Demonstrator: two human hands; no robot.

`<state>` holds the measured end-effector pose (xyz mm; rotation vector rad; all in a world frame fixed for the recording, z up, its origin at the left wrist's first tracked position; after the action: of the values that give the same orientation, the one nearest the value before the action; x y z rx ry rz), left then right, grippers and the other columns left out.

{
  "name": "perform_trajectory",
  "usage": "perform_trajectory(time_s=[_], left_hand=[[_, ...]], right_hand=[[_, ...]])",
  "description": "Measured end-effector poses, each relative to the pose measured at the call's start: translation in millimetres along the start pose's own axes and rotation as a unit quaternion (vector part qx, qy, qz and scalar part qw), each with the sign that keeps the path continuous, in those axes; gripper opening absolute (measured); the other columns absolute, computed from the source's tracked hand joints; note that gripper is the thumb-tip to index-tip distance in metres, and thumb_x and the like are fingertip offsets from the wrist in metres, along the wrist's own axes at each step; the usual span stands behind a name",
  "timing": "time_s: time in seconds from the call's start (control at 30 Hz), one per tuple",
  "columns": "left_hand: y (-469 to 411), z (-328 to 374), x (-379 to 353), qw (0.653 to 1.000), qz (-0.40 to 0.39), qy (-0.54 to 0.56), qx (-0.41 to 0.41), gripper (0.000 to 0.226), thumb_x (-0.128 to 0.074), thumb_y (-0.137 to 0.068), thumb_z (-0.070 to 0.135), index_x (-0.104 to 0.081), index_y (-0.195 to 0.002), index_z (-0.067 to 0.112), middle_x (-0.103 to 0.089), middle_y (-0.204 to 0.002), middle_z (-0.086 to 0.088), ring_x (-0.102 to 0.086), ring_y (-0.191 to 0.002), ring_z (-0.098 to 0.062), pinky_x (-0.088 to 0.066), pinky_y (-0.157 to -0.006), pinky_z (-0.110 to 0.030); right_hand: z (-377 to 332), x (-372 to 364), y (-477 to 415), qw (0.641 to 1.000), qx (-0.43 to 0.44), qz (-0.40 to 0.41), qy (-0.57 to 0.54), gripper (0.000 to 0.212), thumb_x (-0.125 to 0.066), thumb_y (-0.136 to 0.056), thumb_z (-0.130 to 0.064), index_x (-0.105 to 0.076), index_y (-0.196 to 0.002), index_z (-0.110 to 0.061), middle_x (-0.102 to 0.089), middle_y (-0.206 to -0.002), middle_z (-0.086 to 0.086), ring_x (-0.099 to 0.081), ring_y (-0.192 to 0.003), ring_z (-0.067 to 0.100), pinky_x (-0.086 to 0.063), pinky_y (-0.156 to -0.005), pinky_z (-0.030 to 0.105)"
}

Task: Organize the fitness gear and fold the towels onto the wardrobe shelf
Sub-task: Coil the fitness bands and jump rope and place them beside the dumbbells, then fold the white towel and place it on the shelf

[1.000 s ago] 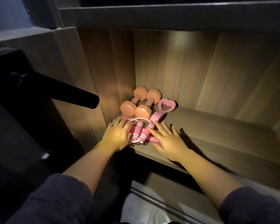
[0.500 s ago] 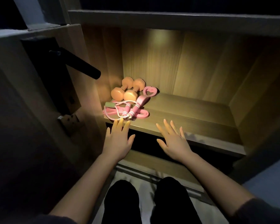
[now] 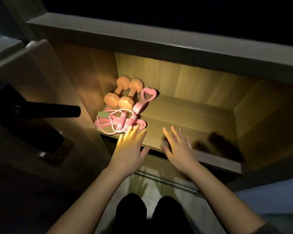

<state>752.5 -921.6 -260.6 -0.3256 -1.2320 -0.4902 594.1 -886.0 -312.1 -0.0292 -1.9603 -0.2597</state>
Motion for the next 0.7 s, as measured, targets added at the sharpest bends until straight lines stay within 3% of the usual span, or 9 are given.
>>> perform_trajectory(time_s=[0.1, 0.3, 0.7], left_hand=[[-1, 24, 45, 0.999, -0.023, 0.033, 0.001, 0.063, -0.039, -0.1, 0.052, -0.022, -0.155, 0.027, -0.02, -0.162, -0.002, -0.012, -0.15, -0.022, -0.019, -0.121, -0.043], [27, 75, 89, 0.986, -0.158, 0.054, -0.028, 0.061, -0.037, -0.101, 0.05, -0.022, -0.155, 0.026, -0.013, -0.164, -0.004, -0.003, -0.151, -0.023, -0.012, -0.122, -0.044], [20, 163, 124, 0.964, -0.208, 0.035, -0.164, 0.061, -0.037, -0.101, 0.051, -0.02, -0.155, 0.03, -0.017, -0.163, 0.001, -0.006, -0.151, -0.019, -0.012, -0.121, -0.038]], right_hand=[[-16, 52, 13, 1.0, 0.007, -0.004, -0.007, 0.064, -0.028, -0.1, -0.058, 0.0, -0.155, -0.04, 0.003, -0.165, -0.001, 0.006, -0.151, 0.024, 0.003, -0.119, 0.051], [-32, 117, 78, 0.996, -0.035, -0.054, -0.06, 0.062, -0.029, -0.1, -0.057, -0.008, -0.155, -0.039, 0.003, -0.164, -0.003, 0.009, -0.151, 0.022, 0.004, -0.118, 0.051], [27, 193, 162, 0.972, -0.187, -0.011, -0.144, 0.061, -0.032, -0.1, -0.057, -0.01, -0.155, -0.042, -0.002, -0.165, -0.002, 0.005, -0.151, 0.024, 0.0, -0.119, 0.05]])
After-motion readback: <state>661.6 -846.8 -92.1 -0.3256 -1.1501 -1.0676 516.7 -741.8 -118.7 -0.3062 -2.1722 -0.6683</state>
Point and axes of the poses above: each hand's wrist, its own y-axis away from the middle knuckle, its own x-axis out of the back of the hand, z = x × y, the point moved 10 cm from there along -y, towards the middle knuckle
